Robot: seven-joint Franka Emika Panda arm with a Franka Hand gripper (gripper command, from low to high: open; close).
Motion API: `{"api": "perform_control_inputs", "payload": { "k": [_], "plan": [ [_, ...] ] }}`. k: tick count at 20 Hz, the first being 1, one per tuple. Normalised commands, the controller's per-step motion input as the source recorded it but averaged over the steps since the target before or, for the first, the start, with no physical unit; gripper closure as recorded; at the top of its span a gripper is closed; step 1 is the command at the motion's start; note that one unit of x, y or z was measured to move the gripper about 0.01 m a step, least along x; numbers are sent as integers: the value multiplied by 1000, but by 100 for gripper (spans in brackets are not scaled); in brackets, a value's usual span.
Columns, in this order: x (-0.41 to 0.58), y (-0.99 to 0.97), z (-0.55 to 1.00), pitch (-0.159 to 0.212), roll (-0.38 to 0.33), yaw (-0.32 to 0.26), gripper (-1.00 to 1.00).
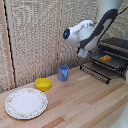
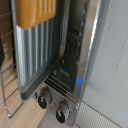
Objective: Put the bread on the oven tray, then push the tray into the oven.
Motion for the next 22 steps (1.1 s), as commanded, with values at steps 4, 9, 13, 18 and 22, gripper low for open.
{"api": "perform_control_inputs", "payload": {
  "k": [4, 9, 13, 18, 22],
  "plan": [
    [-302, 14, -313, 18, -225, 105, -100],
    [-469, 0, -374, -2, -237, -20, -100],
    [-357, -119, -323, -17, -124, -103, -100],
    [-98, -452, -138, -23, 43, 15, -100],
    [9, -545, -53, 6, 79, 150, -100]
  ]
}}
